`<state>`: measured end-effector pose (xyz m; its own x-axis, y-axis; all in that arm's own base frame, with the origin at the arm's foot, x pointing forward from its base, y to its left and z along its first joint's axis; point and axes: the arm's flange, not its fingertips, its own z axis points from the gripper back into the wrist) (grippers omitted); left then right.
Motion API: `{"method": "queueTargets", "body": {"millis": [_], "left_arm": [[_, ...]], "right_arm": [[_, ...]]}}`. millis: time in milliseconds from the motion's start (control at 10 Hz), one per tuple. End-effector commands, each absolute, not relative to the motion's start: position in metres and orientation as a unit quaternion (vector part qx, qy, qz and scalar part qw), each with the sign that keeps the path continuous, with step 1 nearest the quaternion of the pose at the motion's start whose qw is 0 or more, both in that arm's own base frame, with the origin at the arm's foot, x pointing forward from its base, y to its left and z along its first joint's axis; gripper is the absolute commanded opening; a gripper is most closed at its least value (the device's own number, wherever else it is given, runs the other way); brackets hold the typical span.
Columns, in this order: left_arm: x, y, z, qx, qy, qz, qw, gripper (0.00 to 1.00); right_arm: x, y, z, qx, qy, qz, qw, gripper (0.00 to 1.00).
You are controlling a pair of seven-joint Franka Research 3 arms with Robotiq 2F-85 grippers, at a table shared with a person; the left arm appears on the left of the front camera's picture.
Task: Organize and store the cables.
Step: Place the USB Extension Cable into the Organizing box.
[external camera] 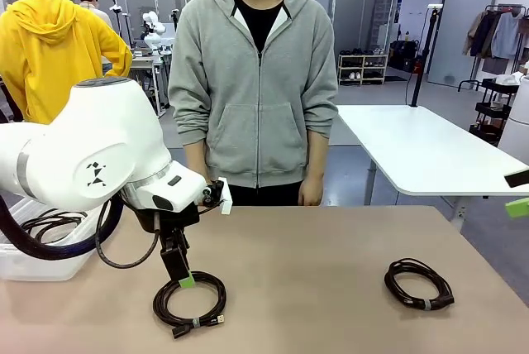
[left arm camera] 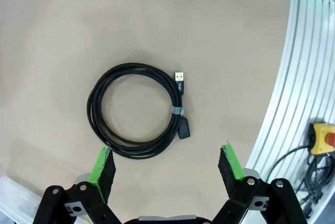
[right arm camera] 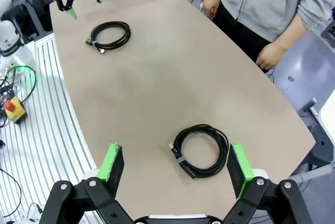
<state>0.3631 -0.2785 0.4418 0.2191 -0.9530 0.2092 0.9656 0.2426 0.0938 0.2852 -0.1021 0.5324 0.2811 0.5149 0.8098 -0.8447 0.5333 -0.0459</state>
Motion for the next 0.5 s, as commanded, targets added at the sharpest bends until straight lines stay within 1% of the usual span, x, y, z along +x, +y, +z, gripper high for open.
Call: {"method": "queueTargets", "body": {"millis": [0,200,300,400], "left_arm": [[0.362,-0.278,0.444,-0.029,-0.115,-0.617,0.778,1.0],[0.363,-0.279,0.442,-0.028,-0.112,-0.615,0.78,1.0],[0.368,-0.288,0.42,-0.035,-0.094,-0.627,0.772,1.0],[0.368,-0.292,0.409,-0.046,-0.112,-0.63,0.767,1.0]], "right_arm": [[0.284,-0.101,0.534,0.198,-0.411,0.439,0.774,1.0],[0.284,-0.101,0.534,0.198,-0.411,0.439,0.774,1.0],[0.284,-0.101,0.534,0.198,-0.411,0.439,0.774,1.0],[0.284,-0.101,0.534,0.198,-0.411,0.439,0.774,1.0]]}}
